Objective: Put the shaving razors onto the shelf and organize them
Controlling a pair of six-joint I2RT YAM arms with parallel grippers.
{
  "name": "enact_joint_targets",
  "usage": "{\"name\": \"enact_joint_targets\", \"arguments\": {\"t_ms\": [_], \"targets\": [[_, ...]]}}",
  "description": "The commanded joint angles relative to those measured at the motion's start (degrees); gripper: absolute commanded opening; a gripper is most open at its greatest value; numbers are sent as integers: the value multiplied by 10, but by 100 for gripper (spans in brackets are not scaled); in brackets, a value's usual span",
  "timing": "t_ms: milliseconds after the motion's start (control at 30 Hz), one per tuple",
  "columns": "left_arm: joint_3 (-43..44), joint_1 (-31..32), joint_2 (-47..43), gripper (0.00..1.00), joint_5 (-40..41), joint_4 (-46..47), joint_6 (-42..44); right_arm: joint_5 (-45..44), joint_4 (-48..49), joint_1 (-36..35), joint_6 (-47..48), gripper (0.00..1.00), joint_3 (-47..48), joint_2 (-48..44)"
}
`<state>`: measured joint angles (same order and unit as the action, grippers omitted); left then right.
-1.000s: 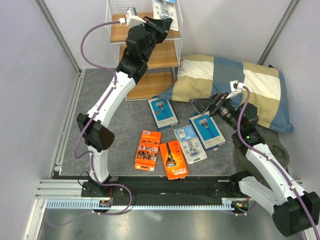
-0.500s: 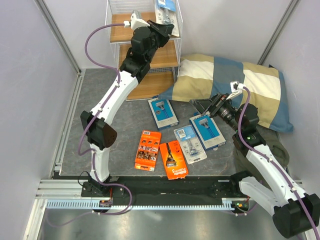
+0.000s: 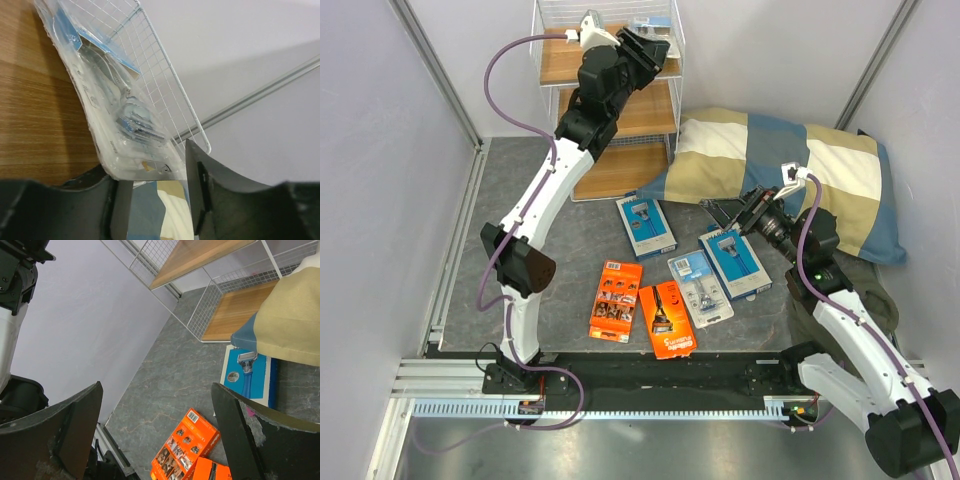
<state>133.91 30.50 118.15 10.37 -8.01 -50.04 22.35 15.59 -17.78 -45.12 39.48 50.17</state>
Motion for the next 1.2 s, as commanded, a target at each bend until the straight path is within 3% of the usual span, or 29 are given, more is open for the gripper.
{"name": "enact_joint_targets", "arguments": {"t_ms": [0, 300, 500, 600, 1167], "targets": [[30, -1, -3, 53, -11, -17, 70, -2, 8, -1, 5, 98, 4, -11], [30, -2, -26, 66, -42, -52, 131, -3, 11, -1, 1, 98, -5, -15], [35, -1, -42, 86, -98, -58, 149, 1, 13, 0, 0, 98, -6, -11], [34, -1, -49, 90, -101, -68, 158, 1, 12, -1, 1, 98, -7, -13], [-9, -12, -92, 91, -138, -126, 157, 2, 8, 0, 3, 98, -11, -14]]}}
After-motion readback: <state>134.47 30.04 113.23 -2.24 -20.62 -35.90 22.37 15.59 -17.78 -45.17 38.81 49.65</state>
